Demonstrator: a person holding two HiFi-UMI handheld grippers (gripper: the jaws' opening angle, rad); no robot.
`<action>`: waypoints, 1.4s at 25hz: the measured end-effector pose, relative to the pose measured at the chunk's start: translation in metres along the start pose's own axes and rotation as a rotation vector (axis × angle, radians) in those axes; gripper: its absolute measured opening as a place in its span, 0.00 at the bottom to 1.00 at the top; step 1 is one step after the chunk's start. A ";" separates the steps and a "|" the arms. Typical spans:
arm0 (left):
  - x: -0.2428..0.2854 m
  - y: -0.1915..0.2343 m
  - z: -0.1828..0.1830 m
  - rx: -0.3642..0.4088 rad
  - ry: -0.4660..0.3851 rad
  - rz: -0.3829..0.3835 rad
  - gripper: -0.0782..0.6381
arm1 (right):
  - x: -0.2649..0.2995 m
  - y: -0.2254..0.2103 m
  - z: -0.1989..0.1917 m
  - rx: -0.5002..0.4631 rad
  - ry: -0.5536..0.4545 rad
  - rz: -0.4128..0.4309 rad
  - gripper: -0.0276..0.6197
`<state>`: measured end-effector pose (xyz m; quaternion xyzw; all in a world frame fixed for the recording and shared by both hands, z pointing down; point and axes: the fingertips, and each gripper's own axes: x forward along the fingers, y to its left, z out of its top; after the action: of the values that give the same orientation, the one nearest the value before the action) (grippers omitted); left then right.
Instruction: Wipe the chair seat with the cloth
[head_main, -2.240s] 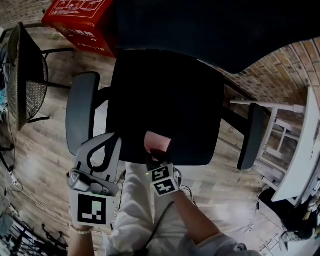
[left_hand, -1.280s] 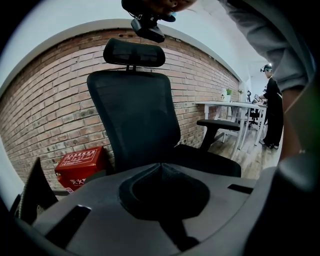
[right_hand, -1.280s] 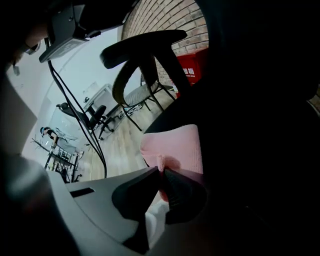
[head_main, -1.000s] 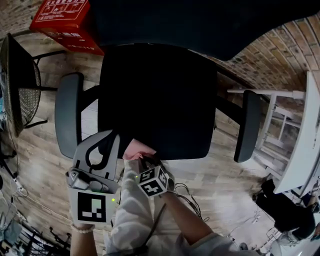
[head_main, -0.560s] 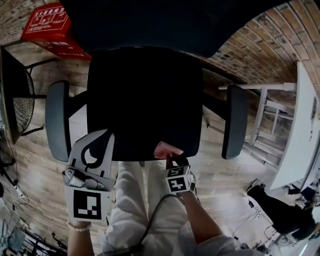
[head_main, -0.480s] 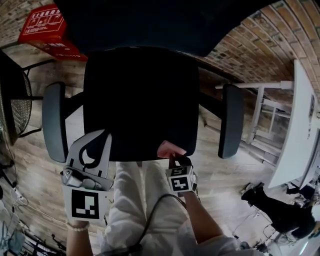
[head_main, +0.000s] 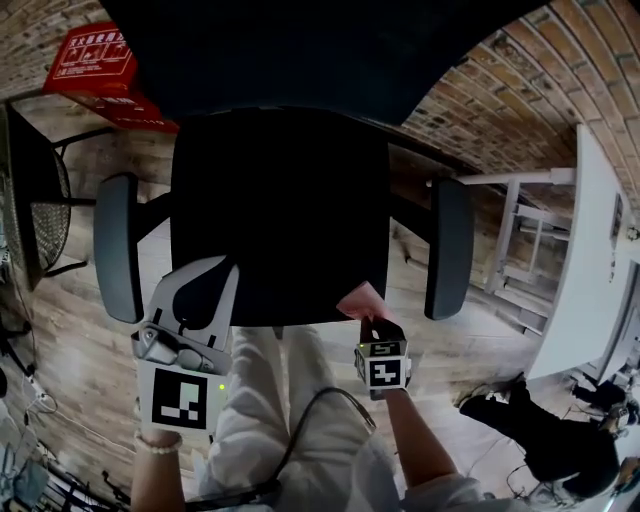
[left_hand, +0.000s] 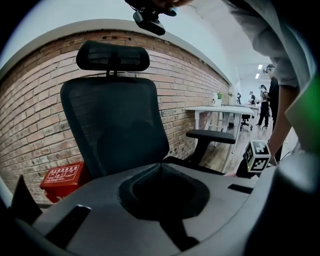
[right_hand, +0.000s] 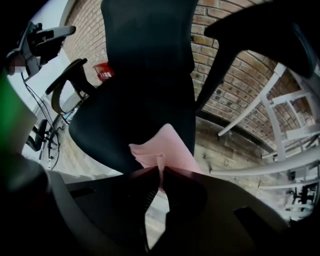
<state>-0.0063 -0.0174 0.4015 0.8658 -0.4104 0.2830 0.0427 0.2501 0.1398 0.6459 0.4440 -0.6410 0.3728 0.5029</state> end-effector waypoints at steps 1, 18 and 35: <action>-0.003 0.004 0.007 0.001 -0.008 0.008 0.13 | -0.006 0.005 0.011 -0.017 -0.020 0.015 0.12; -0.116 0.068 0.190 0.030 -0.174 0.120 0.13 | -0.254 0.056 0.242 -0.075 -0.590 0.166 0.12; -0.190 0.087 0.289 0.099 -0.268 0.168 0.13 | -0.447 0.076 0.312 -0.120 -0.929 0.179 0.12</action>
<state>-0.0346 -0.0327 0.0460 0.8595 -0.4689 0.1875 -0.0790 0.1253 -0.0370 0.1394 0.4770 -0.8542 0.1388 0.1537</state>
